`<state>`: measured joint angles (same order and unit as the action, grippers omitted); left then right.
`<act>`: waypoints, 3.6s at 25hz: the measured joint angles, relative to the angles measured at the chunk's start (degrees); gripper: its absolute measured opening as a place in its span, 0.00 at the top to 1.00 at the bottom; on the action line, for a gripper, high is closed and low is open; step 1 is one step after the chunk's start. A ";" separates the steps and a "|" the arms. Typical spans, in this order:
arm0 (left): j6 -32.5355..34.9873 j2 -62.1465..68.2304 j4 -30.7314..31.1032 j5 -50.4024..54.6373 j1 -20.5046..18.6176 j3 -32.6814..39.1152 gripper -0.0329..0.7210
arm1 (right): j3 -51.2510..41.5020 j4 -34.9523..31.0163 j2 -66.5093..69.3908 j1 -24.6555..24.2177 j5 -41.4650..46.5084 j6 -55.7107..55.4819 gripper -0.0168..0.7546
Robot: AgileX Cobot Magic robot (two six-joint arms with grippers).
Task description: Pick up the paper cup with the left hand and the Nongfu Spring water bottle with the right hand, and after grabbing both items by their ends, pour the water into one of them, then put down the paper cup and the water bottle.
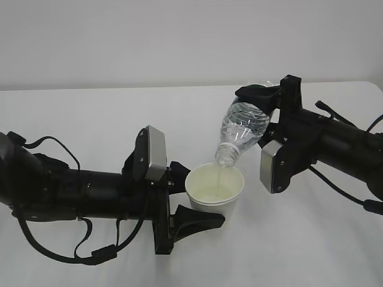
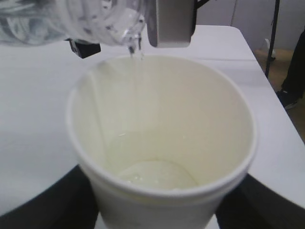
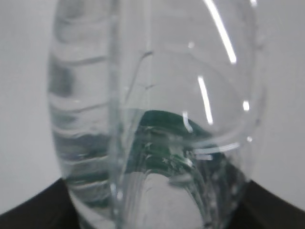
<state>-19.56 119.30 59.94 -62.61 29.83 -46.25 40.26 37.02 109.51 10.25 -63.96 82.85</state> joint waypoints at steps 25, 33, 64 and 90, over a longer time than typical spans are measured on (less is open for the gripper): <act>0.00 0.00 0.00 0.13 0.00 0.00 0.32 | 0.00 -0.10 0.00 0.00 -0.27 0.67 0.39; 0.00 0.00 0.00 0.13 0.00 0.00 0.32 | 0.00 -0.44 0.00 0.00 -0.31 1.35 0.39; 0.00 0.00 0.82 1.36 0.00 0.00 0.32 | 0.00 -0.55 0.00 0.00 -0.31 2.50 0.39; 0.02 0.00 0.95 1.45 0.00 0.00 0.32 | 0.00 -0.55 0.00 0.00 -0.40 2.50 0.39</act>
<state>-19.53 119.30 60.88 -61.15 29.83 -46.25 40.26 36.47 109.51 10.25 -64.36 85.35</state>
